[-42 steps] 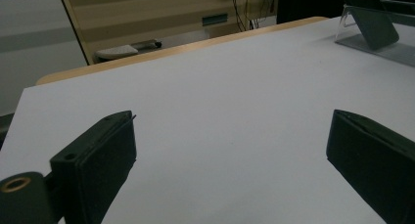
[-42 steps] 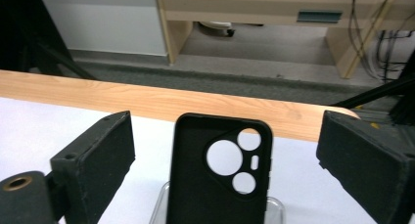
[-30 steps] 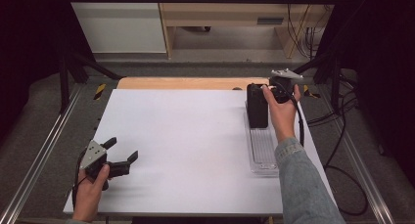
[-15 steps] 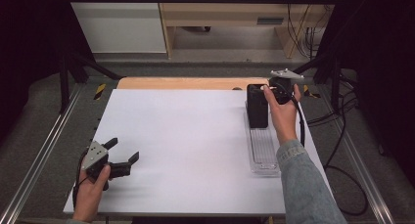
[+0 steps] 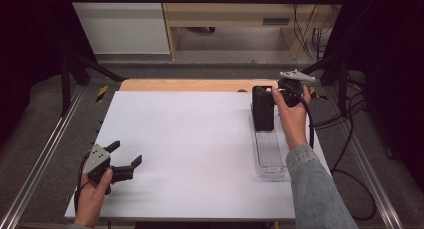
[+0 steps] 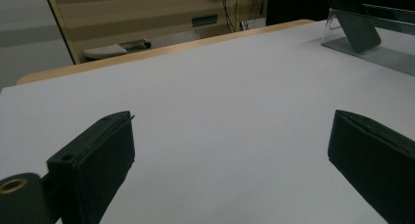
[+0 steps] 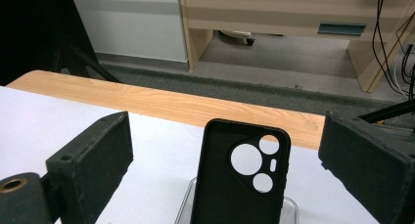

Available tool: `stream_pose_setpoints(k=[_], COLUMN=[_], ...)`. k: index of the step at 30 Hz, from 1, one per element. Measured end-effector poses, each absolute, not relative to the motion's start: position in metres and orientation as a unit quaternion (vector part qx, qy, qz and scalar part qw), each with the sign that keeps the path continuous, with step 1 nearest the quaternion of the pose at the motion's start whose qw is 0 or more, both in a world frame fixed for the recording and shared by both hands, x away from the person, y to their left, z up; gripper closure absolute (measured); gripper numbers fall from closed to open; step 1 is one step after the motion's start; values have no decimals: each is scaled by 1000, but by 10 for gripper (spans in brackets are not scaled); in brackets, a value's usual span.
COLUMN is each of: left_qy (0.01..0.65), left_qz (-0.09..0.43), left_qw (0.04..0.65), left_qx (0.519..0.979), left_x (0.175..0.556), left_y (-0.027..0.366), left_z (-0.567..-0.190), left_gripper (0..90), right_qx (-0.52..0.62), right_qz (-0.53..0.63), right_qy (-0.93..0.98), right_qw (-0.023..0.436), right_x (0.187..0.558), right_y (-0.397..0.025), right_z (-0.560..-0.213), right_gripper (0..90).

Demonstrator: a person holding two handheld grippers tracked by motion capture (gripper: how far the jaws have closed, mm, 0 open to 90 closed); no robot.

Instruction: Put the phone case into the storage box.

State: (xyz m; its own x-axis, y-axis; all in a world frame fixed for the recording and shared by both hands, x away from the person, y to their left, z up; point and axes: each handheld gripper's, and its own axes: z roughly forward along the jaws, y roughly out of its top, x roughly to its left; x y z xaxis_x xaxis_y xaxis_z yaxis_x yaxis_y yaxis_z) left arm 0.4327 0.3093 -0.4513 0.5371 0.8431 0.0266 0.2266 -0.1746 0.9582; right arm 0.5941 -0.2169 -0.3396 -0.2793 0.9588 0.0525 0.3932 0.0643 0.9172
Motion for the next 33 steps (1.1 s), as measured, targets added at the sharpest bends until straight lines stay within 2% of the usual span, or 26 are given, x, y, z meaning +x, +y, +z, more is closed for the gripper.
stream_pose_setpoints(k=[33], left_qy=[376], left_qz=[309], left_qw=[536], left_qx=[690], left_x=[430], left_y=[313], left_z=[-447], left_gripper=[36], right_qx=[484], right_qz=[475], right_qy=[666], right_qw=[312], right_x=[567], right_y=[-219], right_z=[-318], right_gripper=[62])
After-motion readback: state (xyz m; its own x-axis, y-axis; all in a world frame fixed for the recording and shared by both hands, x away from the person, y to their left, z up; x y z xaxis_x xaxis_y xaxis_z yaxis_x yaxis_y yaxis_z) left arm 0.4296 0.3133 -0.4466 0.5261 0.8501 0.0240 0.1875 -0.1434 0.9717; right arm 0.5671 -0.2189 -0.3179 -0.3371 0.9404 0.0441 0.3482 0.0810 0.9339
